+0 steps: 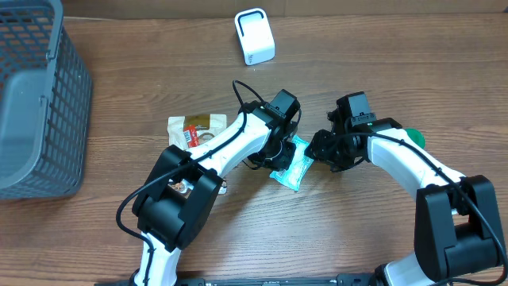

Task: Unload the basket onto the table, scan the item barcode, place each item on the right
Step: 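Release the teal packet with the left gripper and raise the left arm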

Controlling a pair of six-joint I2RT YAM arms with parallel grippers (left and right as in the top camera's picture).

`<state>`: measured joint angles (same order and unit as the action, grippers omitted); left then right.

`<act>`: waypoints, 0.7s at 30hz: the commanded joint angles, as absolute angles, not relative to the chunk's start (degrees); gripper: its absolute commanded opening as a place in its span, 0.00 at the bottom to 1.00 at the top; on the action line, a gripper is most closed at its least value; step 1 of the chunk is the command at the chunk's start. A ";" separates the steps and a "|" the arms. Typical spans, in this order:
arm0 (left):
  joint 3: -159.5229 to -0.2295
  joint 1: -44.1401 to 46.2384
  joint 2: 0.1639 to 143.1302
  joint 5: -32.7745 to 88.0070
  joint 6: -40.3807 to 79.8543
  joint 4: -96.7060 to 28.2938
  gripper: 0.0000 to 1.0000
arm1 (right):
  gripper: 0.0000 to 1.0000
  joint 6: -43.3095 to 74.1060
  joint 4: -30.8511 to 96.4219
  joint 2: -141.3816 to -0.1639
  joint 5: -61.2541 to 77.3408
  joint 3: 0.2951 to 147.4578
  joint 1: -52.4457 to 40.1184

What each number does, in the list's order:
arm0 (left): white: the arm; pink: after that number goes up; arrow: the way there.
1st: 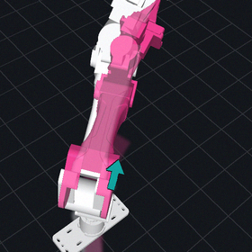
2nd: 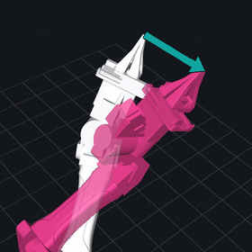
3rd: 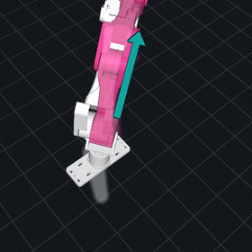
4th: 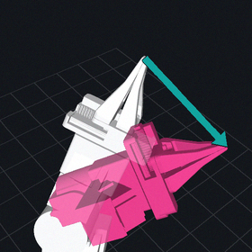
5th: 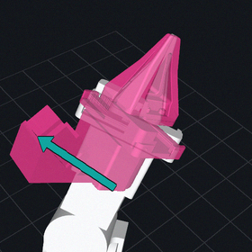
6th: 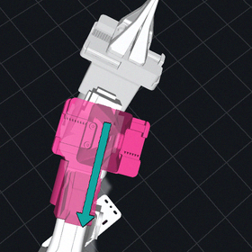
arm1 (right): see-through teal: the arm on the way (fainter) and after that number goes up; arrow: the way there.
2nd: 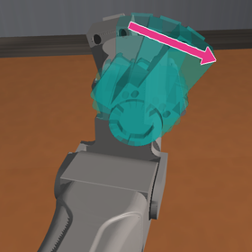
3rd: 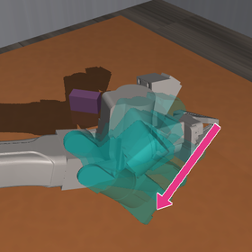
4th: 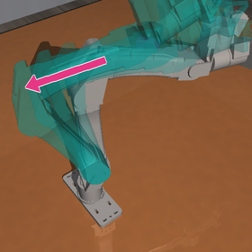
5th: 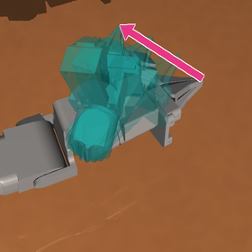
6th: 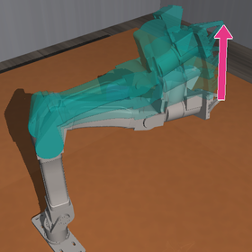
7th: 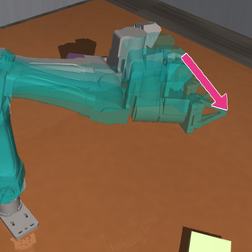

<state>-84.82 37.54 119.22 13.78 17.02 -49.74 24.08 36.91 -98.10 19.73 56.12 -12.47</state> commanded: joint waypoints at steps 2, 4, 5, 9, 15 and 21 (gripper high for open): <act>-85.38 37.56 120.99 11.79 18.44 -49.56 0.07 | 0.49 23.92 36.53 -98.56 20.32 55.66 -12.73; -85.38 37.54 121.58 11.79 18.44 -49.23 0.07 | 0.49 23.92 36.47 -98.56 20.32 55.55 -12.78; -85.38 37.54 121.91 11.79 18.44 -49.12 0.06 | 0.49 23.92 36.47 -98.56 20.29 55.53 -12.78; -85.36 37.54 122.72 11.84 18.44 -49.08 0.06 | 0.49 23.92 36.36 -99.11 20.27 55.53 -12.78; -85.36 37.54 122.78 11.79 18.44 -49.06 0.06 | 0.49 23.94 34.83 -101.91 20.34 55.48 -12.78; -85.36 37.54 122.78 11.81 18.44 -49.08 0.06 | 0.46 23.94 31.44 -104.60 26.24 55.48 -12.80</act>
<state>-84.99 37.52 120.16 13.34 17.87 -49.32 23.97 32.40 -102.91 22.52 56.03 -12.47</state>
